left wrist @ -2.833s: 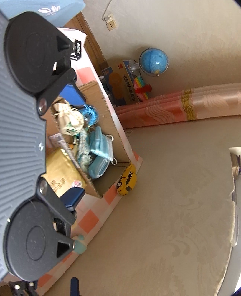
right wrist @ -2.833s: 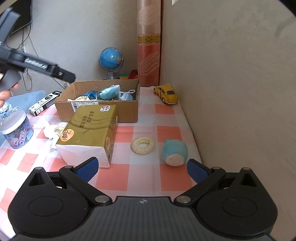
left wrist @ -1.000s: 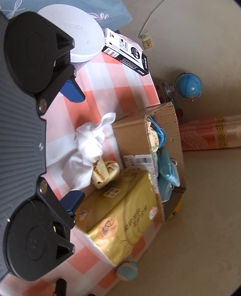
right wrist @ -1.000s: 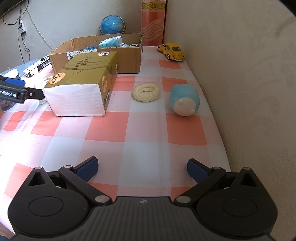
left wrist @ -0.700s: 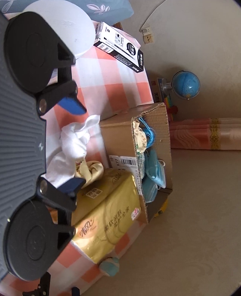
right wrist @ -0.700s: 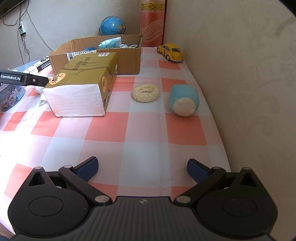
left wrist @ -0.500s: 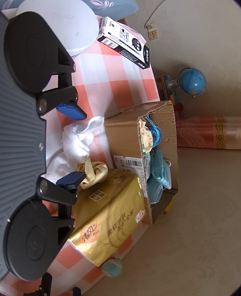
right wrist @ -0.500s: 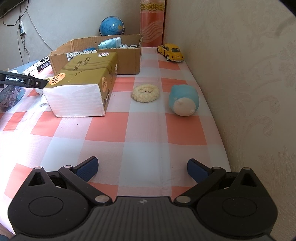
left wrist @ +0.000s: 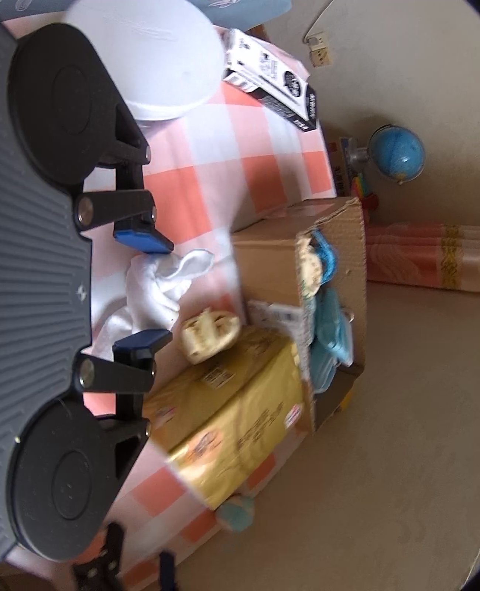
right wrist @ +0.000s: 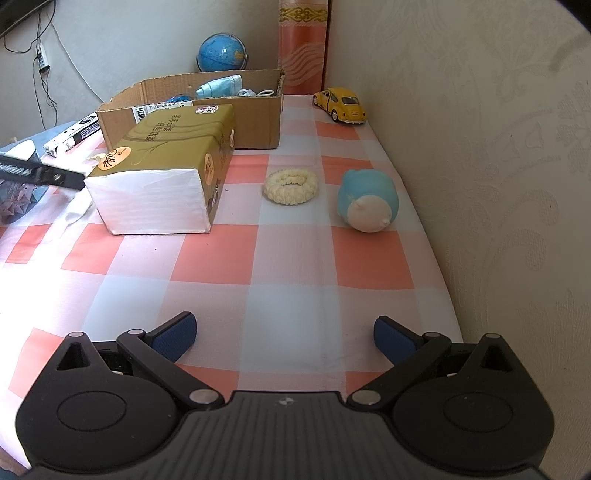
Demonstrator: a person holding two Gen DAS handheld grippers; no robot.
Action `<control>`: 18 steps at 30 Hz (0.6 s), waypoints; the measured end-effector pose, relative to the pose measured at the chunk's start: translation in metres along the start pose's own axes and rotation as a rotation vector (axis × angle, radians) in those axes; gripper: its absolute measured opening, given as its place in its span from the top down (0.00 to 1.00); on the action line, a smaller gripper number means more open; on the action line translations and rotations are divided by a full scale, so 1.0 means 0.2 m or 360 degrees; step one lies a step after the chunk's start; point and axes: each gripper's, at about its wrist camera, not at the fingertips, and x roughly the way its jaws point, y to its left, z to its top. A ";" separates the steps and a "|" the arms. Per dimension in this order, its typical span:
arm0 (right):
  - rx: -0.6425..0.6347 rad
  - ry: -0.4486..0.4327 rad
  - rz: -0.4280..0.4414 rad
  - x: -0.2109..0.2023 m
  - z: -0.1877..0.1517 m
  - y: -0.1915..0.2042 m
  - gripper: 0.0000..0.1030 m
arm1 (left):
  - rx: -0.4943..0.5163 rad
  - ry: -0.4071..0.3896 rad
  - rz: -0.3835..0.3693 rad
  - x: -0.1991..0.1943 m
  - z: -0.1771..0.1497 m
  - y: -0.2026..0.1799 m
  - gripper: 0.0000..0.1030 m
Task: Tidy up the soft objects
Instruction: 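Lower the right gripper onto the teal ceramic jar and grasp it while the left holds the tissue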
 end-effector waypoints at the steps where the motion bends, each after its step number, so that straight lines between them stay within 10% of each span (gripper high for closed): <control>1: 0.0000 0.0002 0.0000 0.00 0.00 0.00 0.00 | 0.0005 0.0016 -0.0020 -0.02 -0.02 -0.01 0.57; 18: 0.0048 0.0029 -0.0037 0.02 0.02 -0.03 0.00 | -0.0013 0.0044 -0.0117 -0.07 -0.16 -0.10 0.48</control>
